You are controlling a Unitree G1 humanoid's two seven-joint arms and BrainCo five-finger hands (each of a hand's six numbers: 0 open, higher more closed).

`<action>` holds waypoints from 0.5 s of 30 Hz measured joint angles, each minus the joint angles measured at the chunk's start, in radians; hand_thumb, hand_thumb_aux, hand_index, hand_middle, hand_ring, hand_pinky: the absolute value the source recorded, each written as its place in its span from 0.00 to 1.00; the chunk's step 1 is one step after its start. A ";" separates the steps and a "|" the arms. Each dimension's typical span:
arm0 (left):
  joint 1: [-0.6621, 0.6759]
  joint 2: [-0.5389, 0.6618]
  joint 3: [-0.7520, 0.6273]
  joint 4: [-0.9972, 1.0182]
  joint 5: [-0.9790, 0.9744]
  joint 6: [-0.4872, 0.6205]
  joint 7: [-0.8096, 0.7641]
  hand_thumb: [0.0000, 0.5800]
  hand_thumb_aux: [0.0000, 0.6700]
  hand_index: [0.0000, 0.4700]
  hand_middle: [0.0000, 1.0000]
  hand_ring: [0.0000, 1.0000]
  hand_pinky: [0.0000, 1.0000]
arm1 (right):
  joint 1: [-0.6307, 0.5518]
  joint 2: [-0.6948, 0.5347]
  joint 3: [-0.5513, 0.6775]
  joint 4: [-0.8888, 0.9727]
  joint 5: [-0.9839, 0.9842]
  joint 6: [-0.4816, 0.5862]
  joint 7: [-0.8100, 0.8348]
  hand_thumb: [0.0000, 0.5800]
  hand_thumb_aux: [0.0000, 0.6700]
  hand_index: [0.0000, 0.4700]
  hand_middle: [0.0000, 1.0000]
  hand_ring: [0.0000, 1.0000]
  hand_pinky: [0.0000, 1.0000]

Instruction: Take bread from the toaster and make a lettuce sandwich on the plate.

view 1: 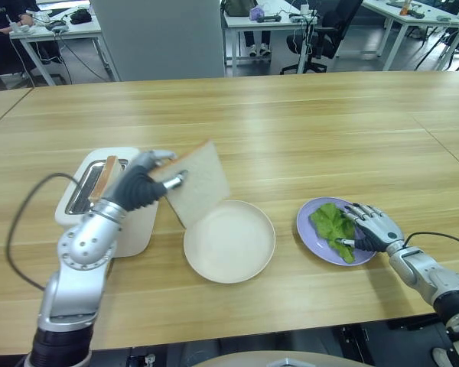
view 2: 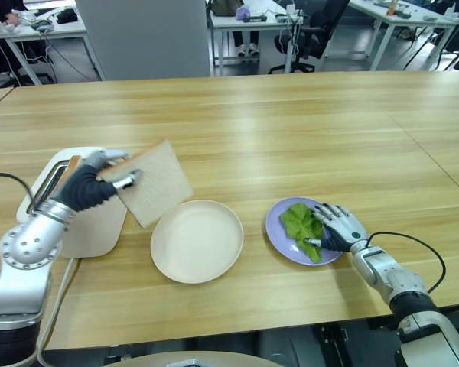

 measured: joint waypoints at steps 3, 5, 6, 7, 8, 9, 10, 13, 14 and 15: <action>-0.006 0.002 -0.076 0.103 0.052 -0.004 -0.011 1.00 1.00 0.98 1.00 1.00 1.00 | -0.014 0.001 0.021 0.013 0.018 -0.008 -0.020 1.00 1.00 0.98 0.00 0.00 0.00; -0.013 0.003 -0.132 0.184 0.094 -0.013 -0.015 1.00 1.00 0.98 1.00 1.00 1.00 | -0.019 0.001 0.031 0.016 0.025 -0.012 -0.032 1.00 1.00 0.98 0.00 0.00 0.00; -0.024 0.003 -0.168 0.237 0.119 -0.025 -0.017 1.00 1.00 0.98 1.00 1.00 1.00 | -0.019 0.000 0.034 0.016 0.032 -0.017 -0.039 1.00 1.00 0.98 0.00 0.00 0.00; -0.033 0.003 -0.200 0.284 0.144 -0.036 -0.016 0.93 0.73 0.71 1.00 1.00 1.00 | -0.019 0.000 0.038 0.013 0.038 -0.022 -0.049 1.00 1.00 0.98 0.00 0.00 0.00; -0.038 0.003 -0.219 0.314 0.161 -0.043 -0.015 0.80 0.56 0.55 1.00 1.00 1.00 | -0.018 -0.001 0.040 0.011 0.041 -0.028 -0.053 1.00 1.00 0.98 0.00 0.00 0.00; -0.051 0.002 -0.238 0.348 0.184 -0.056 -0.006 0.08 0.04 0.04 0.96 0.96 0.96 | -0.014 -0.004 0.041 0.003 0.045 -0.034 -0.061 1.00 1.00 0.98 0.00 0.00 0.00; -0.069 0.002 -0.254 0.379 0.205 -0.069 0.002 0.08 0.04 0.04 0.96 0.96 0.96 | -0.008 -0.008 0.041 -0.008 0.053 -0.039 -0.071 1.00 1.00 0.98 0.00 0.00 0.00; -0.122 0.001 -0.323 0.491 0.310 -0.118 0.060 0.00 0.00 0.00 0.00 0.00 0.00 | 0.006 -0.020 0.039 -0.073 0.064 -0.057 -0.110 1.00 1.00 0.98 0.00 0.00 0.00; -0.129 0.000 -0.338 0.514 0.336 -0.130 0.077 0.00 0.00 0.00 0.00 0.00 0.00 | 0.007 -0.022 0.039 -0.094 0.065 -0.061 -0.119 1.00 1.00 0.98 0.00 0.00 0.00; -0.142 0.000 -0.358 0.538 0.370 -0.144 0.102 0.00 0.00 0.00 0.00 0.00 0.00 | 0.015 -0.028 0.034 -0.121 0.070 -0.065 -0.128 1.00 1.00 0.98 0.00 0.00 0.00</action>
